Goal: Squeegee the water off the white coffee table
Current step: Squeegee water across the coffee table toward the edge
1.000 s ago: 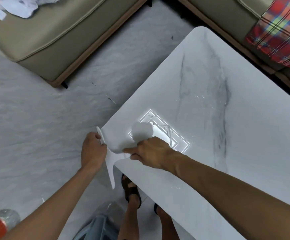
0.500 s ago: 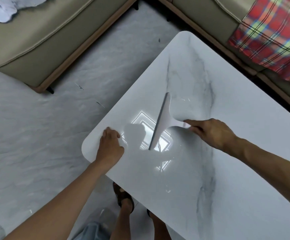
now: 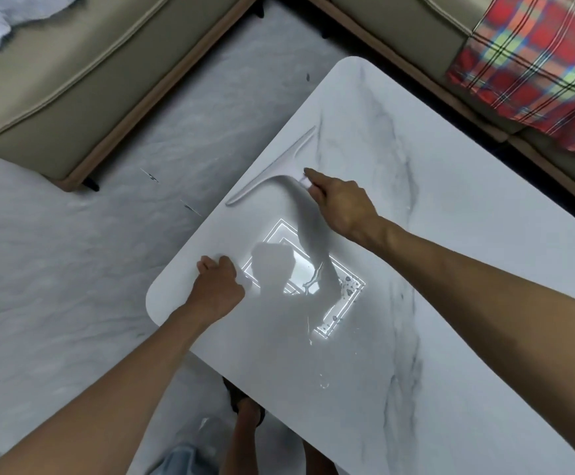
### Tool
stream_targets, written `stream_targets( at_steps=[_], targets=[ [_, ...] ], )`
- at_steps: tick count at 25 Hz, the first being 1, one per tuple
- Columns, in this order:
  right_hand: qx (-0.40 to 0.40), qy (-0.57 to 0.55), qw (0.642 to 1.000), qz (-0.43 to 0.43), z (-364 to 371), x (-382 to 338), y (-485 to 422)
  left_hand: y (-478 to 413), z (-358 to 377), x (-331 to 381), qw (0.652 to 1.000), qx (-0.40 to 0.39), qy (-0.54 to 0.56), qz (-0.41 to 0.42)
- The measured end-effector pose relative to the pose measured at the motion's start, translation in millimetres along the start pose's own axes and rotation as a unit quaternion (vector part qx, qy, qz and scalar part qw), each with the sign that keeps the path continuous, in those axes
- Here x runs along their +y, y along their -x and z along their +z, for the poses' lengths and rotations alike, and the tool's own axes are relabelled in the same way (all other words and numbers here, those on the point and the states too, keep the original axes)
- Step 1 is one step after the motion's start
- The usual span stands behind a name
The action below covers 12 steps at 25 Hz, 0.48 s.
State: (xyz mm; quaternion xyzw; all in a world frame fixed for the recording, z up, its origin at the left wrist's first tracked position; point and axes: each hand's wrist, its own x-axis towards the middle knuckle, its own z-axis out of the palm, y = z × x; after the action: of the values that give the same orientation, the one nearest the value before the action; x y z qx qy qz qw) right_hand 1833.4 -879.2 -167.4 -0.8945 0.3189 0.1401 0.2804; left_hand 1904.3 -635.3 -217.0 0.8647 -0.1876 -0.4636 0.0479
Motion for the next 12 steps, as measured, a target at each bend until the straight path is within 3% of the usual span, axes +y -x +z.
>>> stream_targets(
  at_steps=[6,10,12],
  targets=[
    [-0.013,0.036,0.999,0.031,-7,74,78,0,6,0,1.000,0.008,-0.002,-0.001],
    [-0.060,0.070,0.990,0.102,-34,120,153,5,16,11,0.995,0.090,-0.046,-0.001],
    [-0.033,0.017,0.993,0.116,-50,126,147,4,23,32,0.990,0.119,-0.059,0.044]
  ],
)
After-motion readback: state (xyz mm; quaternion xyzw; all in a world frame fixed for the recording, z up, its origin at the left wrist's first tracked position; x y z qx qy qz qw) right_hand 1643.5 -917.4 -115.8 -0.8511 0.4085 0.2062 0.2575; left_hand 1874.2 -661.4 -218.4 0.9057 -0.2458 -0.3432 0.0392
